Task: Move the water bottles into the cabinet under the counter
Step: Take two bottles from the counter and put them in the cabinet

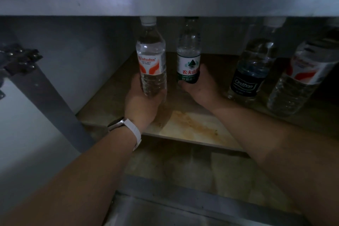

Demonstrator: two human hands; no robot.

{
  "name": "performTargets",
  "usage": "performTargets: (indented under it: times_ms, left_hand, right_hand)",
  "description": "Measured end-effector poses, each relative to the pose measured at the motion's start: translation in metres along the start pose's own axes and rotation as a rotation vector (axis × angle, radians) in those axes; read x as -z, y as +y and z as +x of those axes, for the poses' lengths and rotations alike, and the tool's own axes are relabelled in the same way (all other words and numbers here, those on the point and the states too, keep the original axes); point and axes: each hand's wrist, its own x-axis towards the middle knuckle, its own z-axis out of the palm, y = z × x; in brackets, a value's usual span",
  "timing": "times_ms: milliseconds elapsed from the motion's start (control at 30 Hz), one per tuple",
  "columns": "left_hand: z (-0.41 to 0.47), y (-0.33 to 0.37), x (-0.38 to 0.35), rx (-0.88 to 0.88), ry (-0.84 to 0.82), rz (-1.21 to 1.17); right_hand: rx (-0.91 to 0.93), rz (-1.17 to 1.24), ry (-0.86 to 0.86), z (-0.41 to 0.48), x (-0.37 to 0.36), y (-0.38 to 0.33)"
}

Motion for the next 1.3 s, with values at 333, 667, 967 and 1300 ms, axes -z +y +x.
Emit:
performTargets:
  times_ms: [333,667,967,1300]
  left_hand:
    - [-0.03,0.014,0.023,-0.087,-0.117,0.09]
    - [-0.093,0.003,0.054,-0.61,-0.152,0.529]
    - [-0.138,0.002,0.088,-0.695,-0.254,0.77]
    - [-0.205,0.124,0.182,-0.391,-0.409,0.678]
  right_hand:
    - [-0.018,-0.151,-0.007,-0.03,0.019,-0.024]
    - [0.227,-0.648,-0.253,-0.123,0.055,-0.038]
    - [0.436,-0.915,-0.336,-0.19,0.064,-0.039]
    - [0.259,-0.871,-0.526,-0.254,0.136,-0.167]
